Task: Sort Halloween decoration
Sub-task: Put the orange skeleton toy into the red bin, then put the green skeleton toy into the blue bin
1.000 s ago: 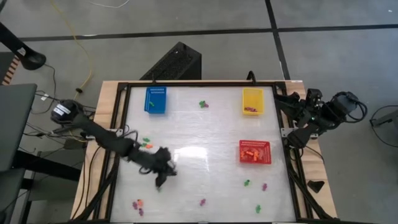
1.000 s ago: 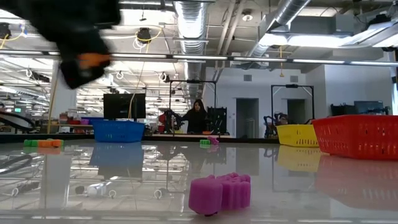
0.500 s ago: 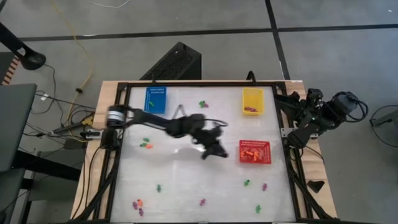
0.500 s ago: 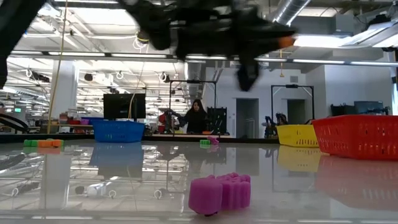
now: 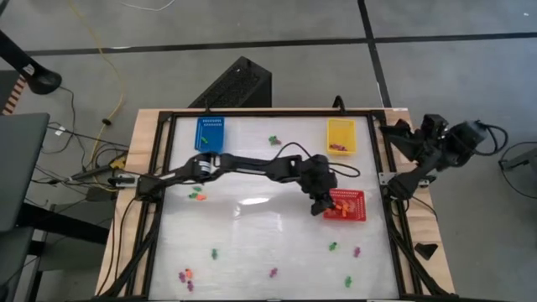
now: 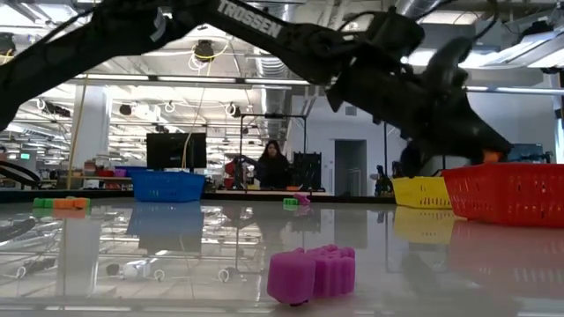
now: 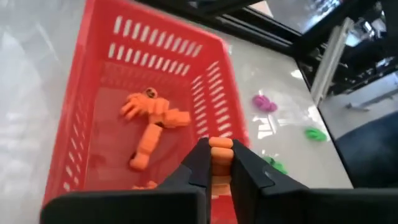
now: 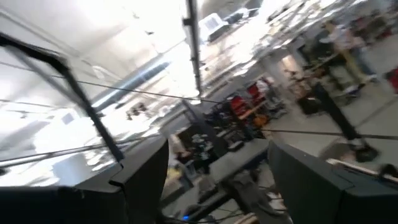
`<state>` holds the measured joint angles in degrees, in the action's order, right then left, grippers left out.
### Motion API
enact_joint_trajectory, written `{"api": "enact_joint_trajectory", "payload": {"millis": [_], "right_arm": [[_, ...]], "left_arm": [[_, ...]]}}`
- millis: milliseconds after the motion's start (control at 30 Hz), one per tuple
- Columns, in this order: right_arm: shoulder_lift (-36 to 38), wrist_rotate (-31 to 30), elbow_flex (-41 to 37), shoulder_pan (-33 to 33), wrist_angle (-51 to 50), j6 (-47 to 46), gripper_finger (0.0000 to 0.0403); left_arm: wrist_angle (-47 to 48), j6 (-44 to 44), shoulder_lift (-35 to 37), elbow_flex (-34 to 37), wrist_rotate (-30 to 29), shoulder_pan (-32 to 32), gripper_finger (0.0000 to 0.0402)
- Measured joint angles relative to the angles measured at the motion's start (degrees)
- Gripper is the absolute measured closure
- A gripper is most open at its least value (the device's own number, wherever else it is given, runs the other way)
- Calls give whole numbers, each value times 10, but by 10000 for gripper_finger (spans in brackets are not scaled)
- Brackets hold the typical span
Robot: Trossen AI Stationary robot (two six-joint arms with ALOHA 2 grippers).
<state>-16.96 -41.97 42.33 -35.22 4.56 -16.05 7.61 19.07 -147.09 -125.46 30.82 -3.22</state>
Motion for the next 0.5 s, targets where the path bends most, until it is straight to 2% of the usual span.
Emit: {"api": "enact_joint_trajectory", "payload": {"millis": [133,200,333,433,500], "right_arm": [[11,60,0,0,0,0,98],[10,68,0,0,0,0,98],[9,75,0,0,-8,0,98],[8,74,0,0,-18,-1,98],[8,75,0,0,-20,-7,98]], "left_arm": [[-8,17,-13,-11,5,-1,314],[-12,17,-13,-11,17,-2,275],[-15,85,-13,-15,83,-15,209],[-19,101,-8,-17,142,-33,186],[17,73,7,-17,147,-42,186]]}}
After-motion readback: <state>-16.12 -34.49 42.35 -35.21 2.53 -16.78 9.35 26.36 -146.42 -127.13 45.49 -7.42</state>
